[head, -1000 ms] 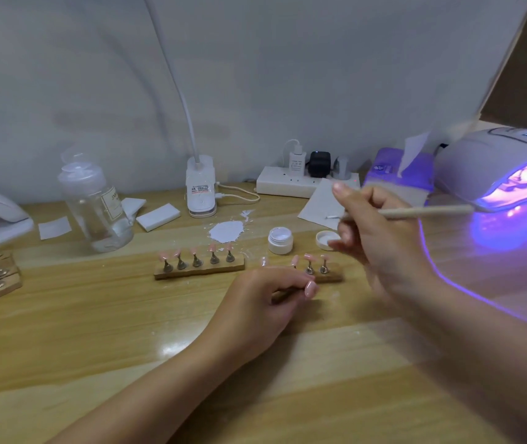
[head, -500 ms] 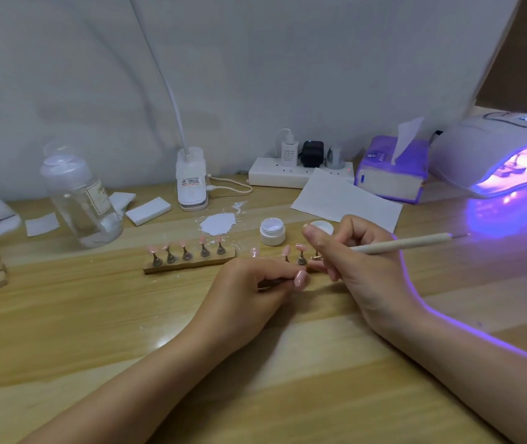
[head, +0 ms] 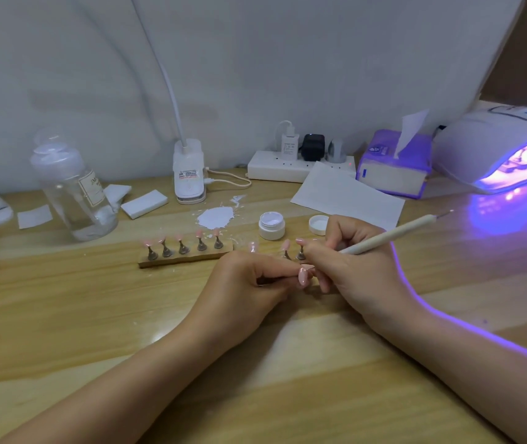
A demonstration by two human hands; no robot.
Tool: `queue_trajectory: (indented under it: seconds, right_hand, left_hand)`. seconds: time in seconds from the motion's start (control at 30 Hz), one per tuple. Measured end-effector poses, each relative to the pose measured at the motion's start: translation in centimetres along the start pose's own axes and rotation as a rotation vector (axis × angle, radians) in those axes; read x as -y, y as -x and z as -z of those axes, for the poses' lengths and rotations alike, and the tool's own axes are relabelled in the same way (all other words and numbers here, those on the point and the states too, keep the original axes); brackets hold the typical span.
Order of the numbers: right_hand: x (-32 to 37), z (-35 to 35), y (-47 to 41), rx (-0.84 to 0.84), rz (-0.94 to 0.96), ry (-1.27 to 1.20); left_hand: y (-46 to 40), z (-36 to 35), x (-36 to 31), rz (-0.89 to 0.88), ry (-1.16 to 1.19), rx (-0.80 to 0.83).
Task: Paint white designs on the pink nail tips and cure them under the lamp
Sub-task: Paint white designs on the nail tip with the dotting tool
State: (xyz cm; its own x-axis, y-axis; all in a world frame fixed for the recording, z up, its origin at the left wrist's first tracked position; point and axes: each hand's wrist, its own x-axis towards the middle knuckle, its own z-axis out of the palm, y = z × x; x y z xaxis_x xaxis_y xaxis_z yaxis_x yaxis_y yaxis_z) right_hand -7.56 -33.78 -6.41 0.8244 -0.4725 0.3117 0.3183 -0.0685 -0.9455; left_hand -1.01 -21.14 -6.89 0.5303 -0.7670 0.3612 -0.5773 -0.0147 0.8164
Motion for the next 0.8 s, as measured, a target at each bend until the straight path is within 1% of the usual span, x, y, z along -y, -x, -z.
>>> queue_trajectory:
  seconds: [0.17,0.43,0.8]
  right_hand:
    - [-0.08,0.0,-0.11,-0.001,-0.021,-0.034]
    - [-0.01,0.06,-0.12,0.029,-0.031,-0.037]
    - [-0.11,0.03,-0.15,0.04,-0.025,-0.032]
  left_hand:
    - [0.04,0.09,0.33,-0.032,-0.056,0.01]
    - [0.02,0.02,0.15,-0.062,-0.062,0.003]
    - [0.01,0.06,0.31,-0.052,-0.076,0.003]
